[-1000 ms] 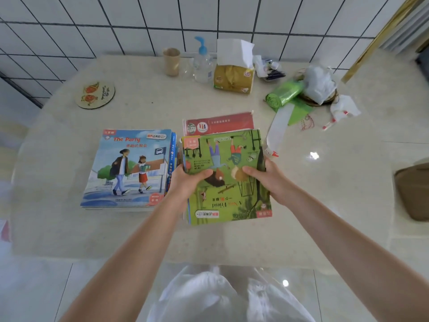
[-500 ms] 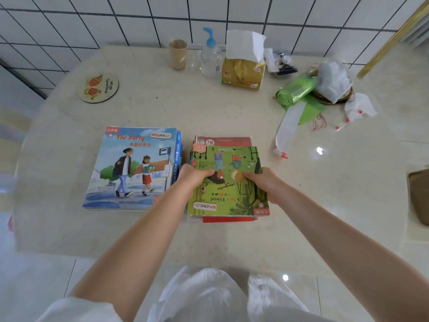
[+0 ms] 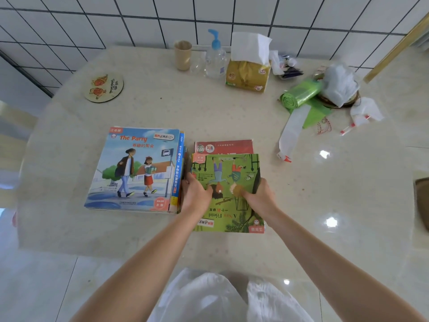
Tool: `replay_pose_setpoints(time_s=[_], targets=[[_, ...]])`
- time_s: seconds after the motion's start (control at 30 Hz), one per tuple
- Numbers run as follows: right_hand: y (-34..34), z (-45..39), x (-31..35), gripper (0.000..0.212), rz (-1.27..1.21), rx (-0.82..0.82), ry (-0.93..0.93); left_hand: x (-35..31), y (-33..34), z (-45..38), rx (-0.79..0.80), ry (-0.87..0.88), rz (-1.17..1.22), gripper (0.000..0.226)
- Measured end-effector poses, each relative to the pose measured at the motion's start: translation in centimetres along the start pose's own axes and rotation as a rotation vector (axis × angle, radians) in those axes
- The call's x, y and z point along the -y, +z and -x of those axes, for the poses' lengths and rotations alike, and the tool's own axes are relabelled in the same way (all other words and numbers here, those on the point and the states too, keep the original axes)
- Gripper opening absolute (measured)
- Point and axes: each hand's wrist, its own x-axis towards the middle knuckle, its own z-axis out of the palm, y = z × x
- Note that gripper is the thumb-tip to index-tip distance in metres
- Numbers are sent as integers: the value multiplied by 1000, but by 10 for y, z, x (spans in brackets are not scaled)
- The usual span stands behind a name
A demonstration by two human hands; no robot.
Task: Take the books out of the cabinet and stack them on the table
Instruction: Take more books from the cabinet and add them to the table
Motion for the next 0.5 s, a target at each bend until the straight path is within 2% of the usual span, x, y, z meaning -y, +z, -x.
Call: replay_pose_setpoints(time_s=[0.03,0.13,0.17,0.3,0.5], targets=[[-2,0,0,62,15,-14,-19,0,-1,1,8,16,-23,76],[-12,4,3,34,53,-49,-77,6,-1,4,56,62,-69,85],[-14,7,2,35,78,-44,-109,9,1,7,59,99,-87,89],[-12,24,-6,75,202,37,-266,22,11,20,9,218,-198,92],[-18,43,-25,69,237,8,-366,27,13,40,-21,312,-344,77]])
